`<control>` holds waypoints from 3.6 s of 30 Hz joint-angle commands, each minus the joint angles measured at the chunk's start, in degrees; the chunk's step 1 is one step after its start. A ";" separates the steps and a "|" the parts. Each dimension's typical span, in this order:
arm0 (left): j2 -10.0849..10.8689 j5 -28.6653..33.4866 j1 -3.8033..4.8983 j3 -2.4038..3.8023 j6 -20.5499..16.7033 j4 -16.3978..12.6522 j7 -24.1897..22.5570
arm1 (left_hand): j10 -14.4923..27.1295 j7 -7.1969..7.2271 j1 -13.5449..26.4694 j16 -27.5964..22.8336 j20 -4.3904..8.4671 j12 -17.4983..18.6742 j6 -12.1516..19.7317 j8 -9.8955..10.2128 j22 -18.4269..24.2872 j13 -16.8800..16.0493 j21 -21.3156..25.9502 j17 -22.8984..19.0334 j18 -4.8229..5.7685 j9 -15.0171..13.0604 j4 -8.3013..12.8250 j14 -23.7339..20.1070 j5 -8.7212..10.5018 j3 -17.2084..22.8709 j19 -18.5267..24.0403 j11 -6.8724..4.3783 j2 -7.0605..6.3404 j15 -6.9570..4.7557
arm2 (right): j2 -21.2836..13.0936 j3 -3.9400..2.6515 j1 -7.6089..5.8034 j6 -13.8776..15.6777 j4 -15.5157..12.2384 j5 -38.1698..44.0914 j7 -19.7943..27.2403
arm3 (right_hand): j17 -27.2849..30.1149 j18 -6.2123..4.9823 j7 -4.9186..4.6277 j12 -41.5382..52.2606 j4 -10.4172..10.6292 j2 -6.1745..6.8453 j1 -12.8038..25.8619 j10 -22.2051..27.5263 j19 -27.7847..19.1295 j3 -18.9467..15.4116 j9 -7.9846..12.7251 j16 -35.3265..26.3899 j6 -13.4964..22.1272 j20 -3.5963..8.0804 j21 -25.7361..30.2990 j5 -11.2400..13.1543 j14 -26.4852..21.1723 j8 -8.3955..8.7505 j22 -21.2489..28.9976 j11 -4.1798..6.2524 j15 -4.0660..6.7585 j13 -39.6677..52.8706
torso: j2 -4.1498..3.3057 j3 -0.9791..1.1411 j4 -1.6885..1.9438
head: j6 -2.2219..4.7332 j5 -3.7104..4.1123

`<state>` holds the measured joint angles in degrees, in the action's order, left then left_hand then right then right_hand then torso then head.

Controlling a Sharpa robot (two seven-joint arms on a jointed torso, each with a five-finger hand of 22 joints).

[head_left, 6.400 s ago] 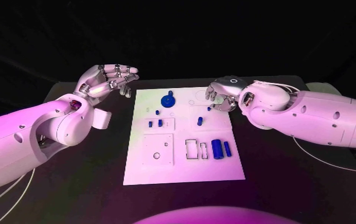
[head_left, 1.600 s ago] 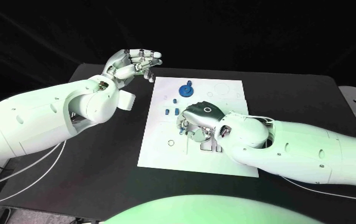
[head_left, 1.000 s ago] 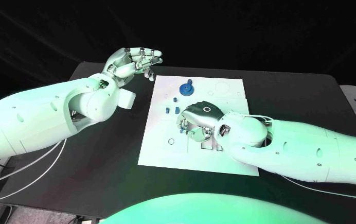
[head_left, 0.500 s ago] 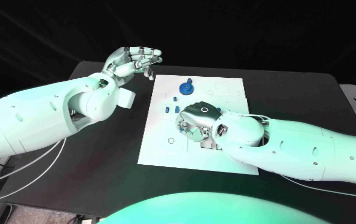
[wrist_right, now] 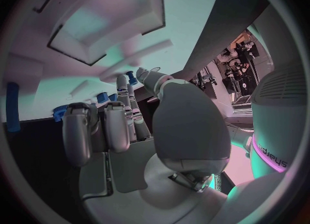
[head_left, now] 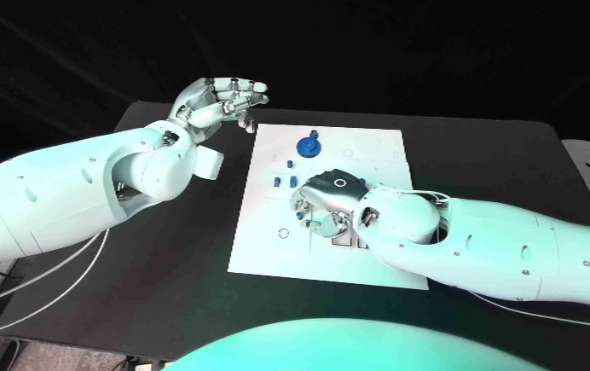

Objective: Assemble the parts on the task board

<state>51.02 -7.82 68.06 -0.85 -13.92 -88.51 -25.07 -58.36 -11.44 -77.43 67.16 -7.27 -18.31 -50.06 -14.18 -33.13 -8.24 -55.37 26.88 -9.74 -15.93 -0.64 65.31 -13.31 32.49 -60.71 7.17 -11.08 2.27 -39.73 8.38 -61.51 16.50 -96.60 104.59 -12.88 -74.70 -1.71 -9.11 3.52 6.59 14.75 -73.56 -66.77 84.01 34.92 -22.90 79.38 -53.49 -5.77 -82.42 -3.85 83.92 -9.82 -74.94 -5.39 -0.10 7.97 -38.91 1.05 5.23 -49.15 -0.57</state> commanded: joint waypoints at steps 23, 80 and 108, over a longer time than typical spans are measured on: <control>0.29 0.15 0.03 0.03 0.42 -0.16 -0.11 | 0.45 0.06 -0.52 -0.19 -0.04 -0.42 0.41 0.15 0.10 -0.14 0.42 -0.13 -0.88 0.07 0.46 -0.47 -0.35 0.04 0.10 0.05 0.09 0.15 | -15.28 -1.72 -6.33 1.63 -6.36 -0.32 -1.97 | 0.93 -1.44 1.07 0.85 1.91 0.22 -1.58 3.96 0.20 -8.27 0.28 -0.22 -0.21 -0.37 4.15 -1.23 2.82 0.66 -4.49 0.23 -0.29 -0.39 | 0.05 0.07 -0.11 | 1.71 2.47; 0.32 0.15 0.03 0.03 0.15 -0.05 0.03 | 0.65 0.04 -0.58 -0.09 -0.07 -0.72 0.42 0.08 0.14 -0.22 0.45 -0.19 -0.89 0.08 0.51 -0.55 -0.35 0.03 0.09 0.07 0.26 0.18 | -12.64 -1.37 -4.95 -1.79 -1.22 -1.83 -1.74 | -1.46 0.20 2.15 3.22 3.63 -4.14 -7.44 -4.64 3.43 -3.42 -0.82 2.80 -8.37 0.93 -1.98 -1.23 3.44 -2.27 -10.29 2.02 1.17 -0.27 | 0.05 0.05 -0.08 | 1.22 2.90; -0.96 0.16 0.02 0.02 0.67 0.94 0.06 | 0.70 0.05 -0.70 -0.07 -0.07 -0.80 0.43 0.06 0.14 -0.25 0.45 -0.21 -0.90 0.09 0.57 -0.57 -0.37 0.10 0.09 0.06 0.36 0.17 | -8.08 -1.76 -5.32 4.02 -11.35 -5.58 0.96 | -2.09 0.29 2.15 2.64 2.60 -4.02 -7.45 -5.40 3.59 -2.08 -1.38 3.30 -8.53 1.10 -2.32 -1.97 3.58 -2.72 -10.63 2.15 1.30 -0.14 | 0.10 -0.04 0.11 | 1.09 1.33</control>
<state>50.18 -7.83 68.05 -0.87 -13.88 -87.57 -24.71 -57.96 -11.43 -77.66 67.16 -7.27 -18.81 -50.07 -14.18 -33.04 -8.42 -55.16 26.73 -9.73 -15.92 -0.38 65.11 -13.31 32.56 -60.71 7.17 -10.85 2.47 -48.03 6.59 -67.01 20.07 -107.99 99.28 -13.51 -74.92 -2.05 -6.81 6.32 9.07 10.72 -80.71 -71.79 84.01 32.56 -24.21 82.37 -61.57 -4.92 -84.65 -5.56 83.93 -12.42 -74.91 -3.27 0.74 7.73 -38.80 1.05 5.19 -48.08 0.91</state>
